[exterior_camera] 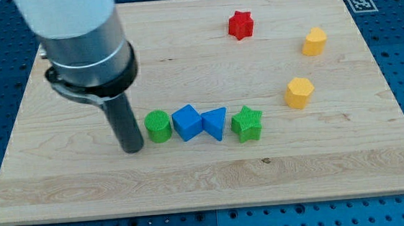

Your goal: Place arm towards bottom centre of the board

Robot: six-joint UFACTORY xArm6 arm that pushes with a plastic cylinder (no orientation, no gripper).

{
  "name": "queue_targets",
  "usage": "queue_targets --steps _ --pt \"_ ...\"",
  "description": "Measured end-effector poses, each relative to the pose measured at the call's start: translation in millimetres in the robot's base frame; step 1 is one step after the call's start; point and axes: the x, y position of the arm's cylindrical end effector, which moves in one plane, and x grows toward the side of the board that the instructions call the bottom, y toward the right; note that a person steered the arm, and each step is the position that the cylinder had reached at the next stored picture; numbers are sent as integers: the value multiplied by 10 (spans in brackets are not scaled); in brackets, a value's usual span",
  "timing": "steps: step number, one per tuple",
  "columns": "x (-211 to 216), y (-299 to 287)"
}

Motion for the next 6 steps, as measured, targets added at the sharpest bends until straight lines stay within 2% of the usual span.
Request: queue_targets --steps 2,3,6 --pt "532 110" --pt "532 162" --pt "660 1282"
